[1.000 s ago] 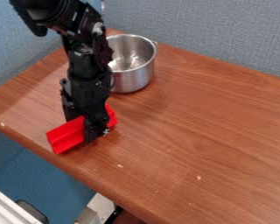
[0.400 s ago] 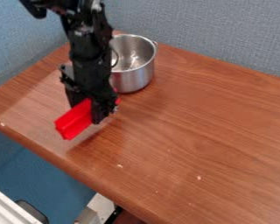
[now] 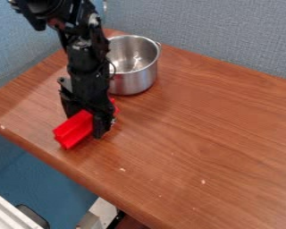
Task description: Put the red object in the metal pot
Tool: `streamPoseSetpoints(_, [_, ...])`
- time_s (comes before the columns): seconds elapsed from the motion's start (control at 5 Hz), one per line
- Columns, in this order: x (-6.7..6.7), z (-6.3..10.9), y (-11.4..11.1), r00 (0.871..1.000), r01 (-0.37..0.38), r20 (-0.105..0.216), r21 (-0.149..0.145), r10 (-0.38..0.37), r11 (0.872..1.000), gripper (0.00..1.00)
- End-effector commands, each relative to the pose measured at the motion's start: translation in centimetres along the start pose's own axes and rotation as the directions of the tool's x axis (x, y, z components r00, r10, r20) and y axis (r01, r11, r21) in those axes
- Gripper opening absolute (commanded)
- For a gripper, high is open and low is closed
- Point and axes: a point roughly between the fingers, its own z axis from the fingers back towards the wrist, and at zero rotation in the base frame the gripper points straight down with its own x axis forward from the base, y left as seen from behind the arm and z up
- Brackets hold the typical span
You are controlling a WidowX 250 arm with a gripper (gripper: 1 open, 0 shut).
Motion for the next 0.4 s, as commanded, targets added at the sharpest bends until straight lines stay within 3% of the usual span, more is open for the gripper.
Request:
streamPoseSetpoints(0.0, [0.19,0.60,0.47,1.000,-0.013,0.026,0.008,0.013,1.000,0.00])
streamPoseSetpoints(0.2, [0.06,0.63,0.29,1.000,-0.006,0.025,0.006,0.006,1.000,0.00])
